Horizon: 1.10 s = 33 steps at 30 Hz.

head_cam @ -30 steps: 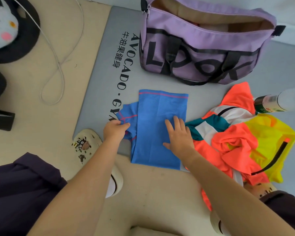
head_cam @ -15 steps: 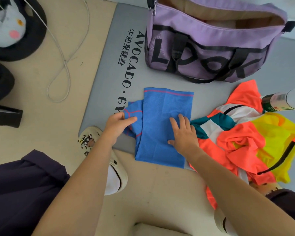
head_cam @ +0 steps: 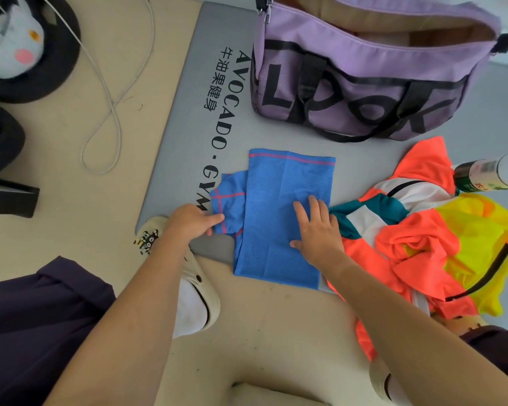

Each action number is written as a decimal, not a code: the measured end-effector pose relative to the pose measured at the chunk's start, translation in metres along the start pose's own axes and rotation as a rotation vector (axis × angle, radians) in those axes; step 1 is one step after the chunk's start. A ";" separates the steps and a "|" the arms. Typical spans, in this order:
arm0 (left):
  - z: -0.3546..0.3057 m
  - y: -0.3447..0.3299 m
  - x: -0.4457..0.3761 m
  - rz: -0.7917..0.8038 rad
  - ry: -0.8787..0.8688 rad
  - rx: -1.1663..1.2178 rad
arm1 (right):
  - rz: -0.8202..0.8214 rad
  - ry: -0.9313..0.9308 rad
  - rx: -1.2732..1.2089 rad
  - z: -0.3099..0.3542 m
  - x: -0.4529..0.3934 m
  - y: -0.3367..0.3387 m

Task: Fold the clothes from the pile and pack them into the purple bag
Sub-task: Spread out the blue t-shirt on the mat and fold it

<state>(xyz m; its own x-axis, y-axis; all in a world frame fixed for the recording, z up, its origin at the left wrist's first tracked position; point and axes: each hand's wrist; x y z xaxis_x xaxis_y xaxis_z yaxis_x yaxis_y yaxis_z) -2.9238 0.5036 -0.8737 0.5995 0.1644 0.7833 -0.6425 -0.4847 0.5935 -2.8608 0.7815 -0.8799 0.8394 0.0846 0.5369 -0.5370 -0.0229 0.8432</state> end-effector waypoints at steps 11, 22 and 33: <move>-0.028 -0.004 -0.028 -0.283 -0.117 0.461 | 0.004 0.001 0.016 0.000 -0.002 -0.002; -0.035 0.011 -0.024 -0.147 -0.218 0.798 | 0.004 -0.004 0.024 0.001 -0.003 -0.002; -0.038 0.011 -0.027 -0.249 -0.203 0.676 | 0.011 -0.005 0.032 0.001 -0.003 -0.002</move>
<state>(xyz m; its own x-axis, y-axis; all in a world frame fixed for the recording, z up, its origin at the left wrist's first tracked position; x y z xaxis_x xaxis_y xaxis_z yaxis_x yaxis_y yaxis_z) -2.9652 0.5259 -0.8810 0.8072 0.2083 0.5524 -0.0820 -0.8870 0.4544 -2.8624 0.7804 -0.8827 0.8341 0.0787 0.5460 -0.5431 -0.0558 0.8378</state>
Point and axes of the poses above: each hand's wrist, its own x-axis away from the middle knuckle, its own y-axis out of the back of the hand, z = x × y, and after that the axes turned 2 degrees about x, right-handed
